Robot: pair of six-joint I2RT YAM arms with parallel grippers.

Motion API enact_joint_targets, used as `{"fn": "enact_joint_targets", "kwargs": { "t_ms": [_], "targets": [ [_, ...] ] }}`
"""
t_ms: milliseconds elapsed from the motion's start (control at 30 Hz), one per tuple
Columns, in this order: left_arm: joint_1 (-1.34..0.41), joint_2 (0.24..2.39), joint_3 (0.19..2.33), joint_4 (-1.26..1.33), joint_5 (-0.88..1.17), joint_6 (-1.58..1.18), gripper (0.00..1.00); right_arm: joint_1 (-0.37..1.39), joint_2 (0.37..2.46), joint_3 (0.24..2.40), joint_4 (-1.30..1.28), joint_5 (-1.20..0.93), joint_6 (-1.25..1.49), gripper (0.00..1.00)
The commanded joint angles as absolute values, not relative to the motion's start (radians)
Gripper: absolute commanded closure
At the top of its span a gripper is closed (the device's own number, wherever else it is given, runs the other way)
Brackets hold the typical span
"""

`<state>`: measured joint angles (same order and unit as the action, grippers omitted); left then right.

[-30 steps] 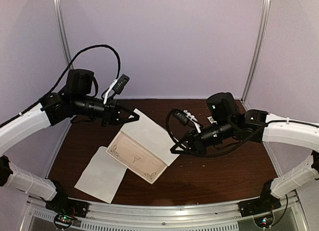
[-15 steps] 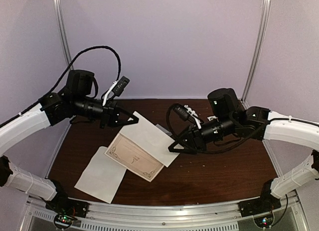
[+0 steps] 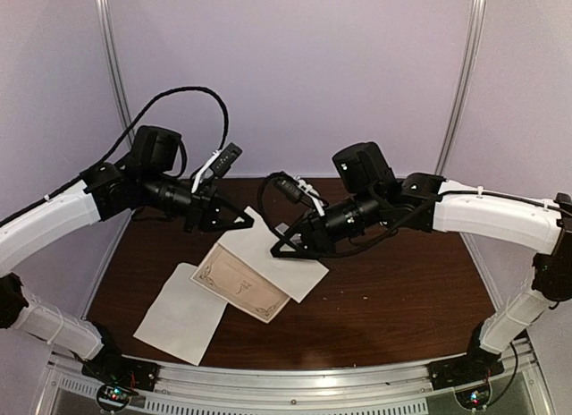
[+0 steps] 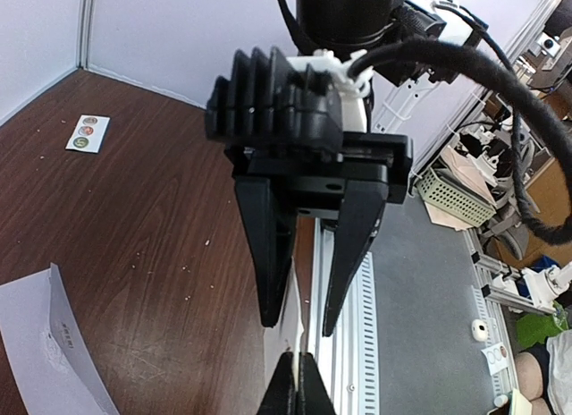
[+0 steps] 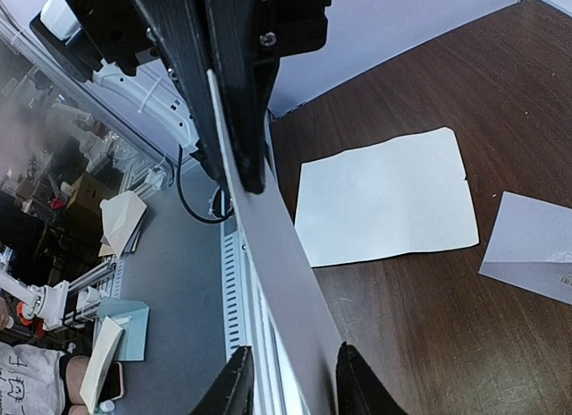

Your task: Place the letter into the envelope and seal it

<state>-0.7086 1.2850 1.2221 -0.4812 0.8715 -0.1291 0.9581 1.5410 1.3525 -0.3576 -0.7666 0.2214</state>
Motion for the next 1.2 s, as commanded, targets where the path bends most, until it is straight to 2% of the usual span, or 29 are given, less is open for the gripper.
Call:
{"fn": "enact_joint_targets", "kwargs": {
  "t_ms": [0, 100, 200, 300, 433, 567, 700, 800, 1000, 1167],
  "targets": [
    [-0.707, 1.303, 1.257, -0.468, 0.894, -0.104, 1.00, 0.965, 1.543, 1.381, -0.359, -0.799, 0.213, 0.72],
    [-0.707, 1.305, 1.256, -0.447, 0.897, -0.112, 1.00, 0.965, 1.543, 1.372, -0.358, -0.798, 0.215, 0.82],
    [-0.707, 1.307, 1.255, -0.422, 0.900, -0.126, 1.00, 0.964, 1.537, 1.363, -0.352, -0.783, 0.220, 1.00],
    [-0.707, 1.305, 1.251, -0.388, 0.876, -0.151, 0.97, 0.964, 1.511, 1.336, -0.321, -0.728, 0.239, 1.00],
    [-0.707, 1.263, 1.219, -0.287, 0.746, -0.240, 0.66, 0.944, 1.463, 1.288, -0.259, -0.611, 0.293, 1.00],
    [-0.701, 1.213, 1.186, -0.187, 0.566, -0.292, 0.49, 0.901, 1.421, 1.251, -0.135, -0.572, 0.348, 1.00],
    [-0.668, 1.192, 1.186, -0.102, 0.515, -0.314, 0.36, 0.864, 1.406, 1.277, -0.053, -0.577, 0.358, 1.00],
    [-0.633, 1.193, 1.210, -0.112, 0.499, -0.290, 0.30, 0.850, 1.410, 1.324, -0.080, -0.587, 0.332, 1.00],
    [-0.542, 1.154, 1.150, -0.090, 0.471, -0.321, 0.24, 0.825, 1.412, 1.378, -0.089, -0.598, 0.328, 1.00],
    [-0.538, 1.059, 1.045, 0.004, 0.473, -0.420, 0.20, 0.825, 1.301, 1.290, 0.010, -0.551, 0.351, 1.00]
  ]
}}
